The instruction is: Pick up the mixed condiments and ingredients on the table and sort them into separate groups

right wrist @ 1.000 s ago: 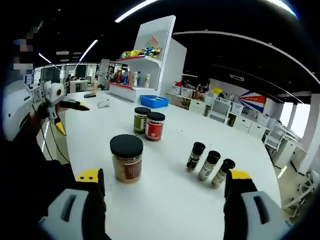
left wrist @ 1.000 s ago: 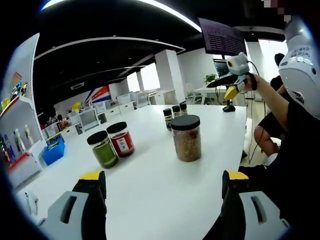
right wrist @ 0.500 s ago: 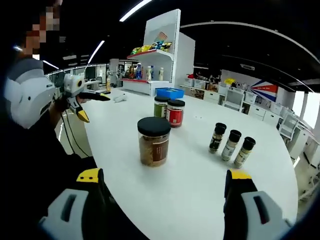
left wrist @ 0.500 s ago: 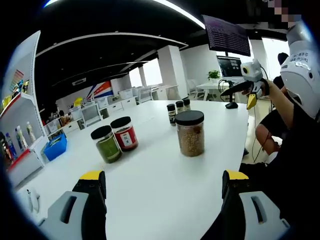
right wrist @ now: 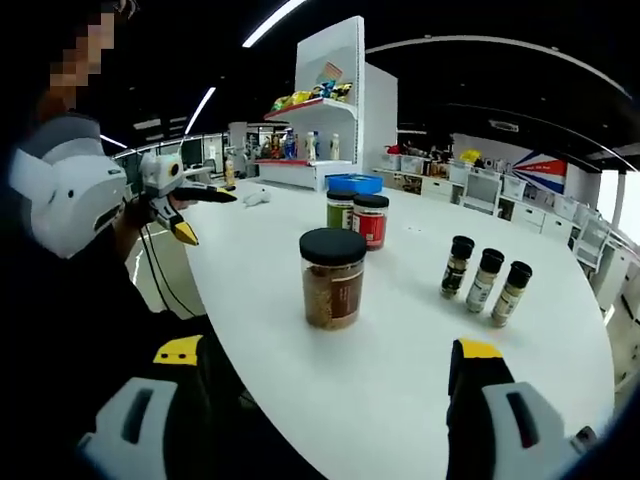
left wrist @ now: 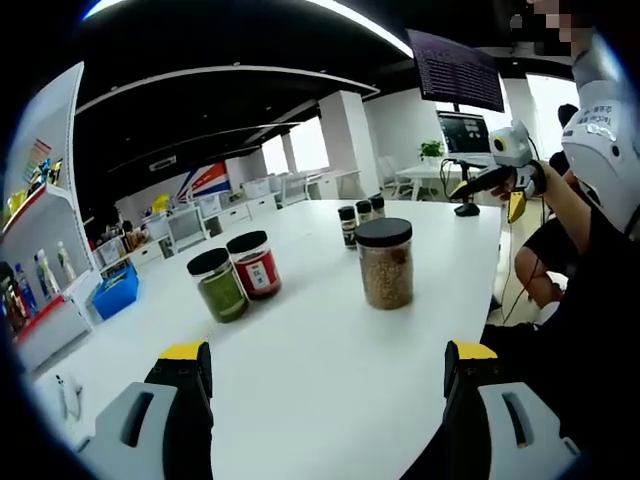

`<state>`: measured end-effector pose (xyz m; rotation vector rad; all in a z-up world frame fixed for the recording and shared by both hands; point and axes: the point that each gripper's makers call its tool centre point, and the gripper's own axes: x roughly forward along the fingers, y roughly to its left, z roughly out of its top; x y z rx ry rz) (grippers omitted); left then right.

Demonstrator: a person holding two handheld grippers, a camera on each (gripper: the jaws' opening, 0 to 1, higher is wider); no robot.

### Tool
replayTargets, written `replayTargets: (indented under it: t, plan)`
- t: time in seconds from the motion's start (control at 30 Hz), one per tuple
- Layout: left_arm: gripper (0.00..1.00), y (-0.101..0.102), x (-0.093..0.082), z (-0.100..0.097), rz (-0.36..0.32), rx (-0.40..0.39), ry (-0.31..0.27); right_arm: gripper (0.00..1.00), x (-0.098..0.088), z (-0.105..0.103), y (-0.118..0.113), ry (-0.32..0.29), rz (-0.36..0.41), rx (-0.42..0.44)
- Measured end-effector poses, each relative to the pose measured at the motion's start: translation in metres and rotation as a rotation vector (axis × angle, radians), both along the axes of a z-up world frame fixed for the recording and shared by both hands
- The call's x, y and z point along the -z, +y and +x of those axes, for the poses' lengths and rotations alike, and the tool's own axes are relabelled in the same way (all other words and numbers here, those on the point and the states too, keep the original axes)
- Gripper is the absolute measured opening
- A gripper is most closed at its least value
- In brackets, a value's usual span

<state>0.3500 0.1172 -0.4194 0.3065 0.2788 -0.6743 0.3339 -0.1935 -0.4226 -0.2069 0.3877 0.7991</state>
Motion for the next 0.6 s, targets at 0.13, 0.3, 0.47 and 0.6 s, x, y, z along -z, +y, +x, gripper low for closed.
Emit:
replayTargets:
  t: [0.13, 0.3, 0.47, 0.6]
  plan:
    - [0.95, 0.0020, 0.0031, -0.0004, 0.022, 0.001, 0.006, 0.96, 0.0013, -0.0015, 0.0055, -0.001, 0.015, -0.014]
    - [0.95, 0.0042, 0.0012, 0.0004, 0.022, -0.006, 0.001, 0.96, 0.0029, -0.0014, 0.0090, 0.002, 0.022, -0.015]
    - [0.95, 0.0038, 0.0022, -0.0004, 0.037, 0.001, 0.000, 0.95, 0.0030, -0.0018, 0.0087, 0.000, 0.016, -0.015]
    - [0.95, 0.0054, 0.0031, 0.0007, 0.048, -0.004, -0.003, 0.95, 0.0035, -0.0021, 0.0080, 0.000, 0.014, -0.012]
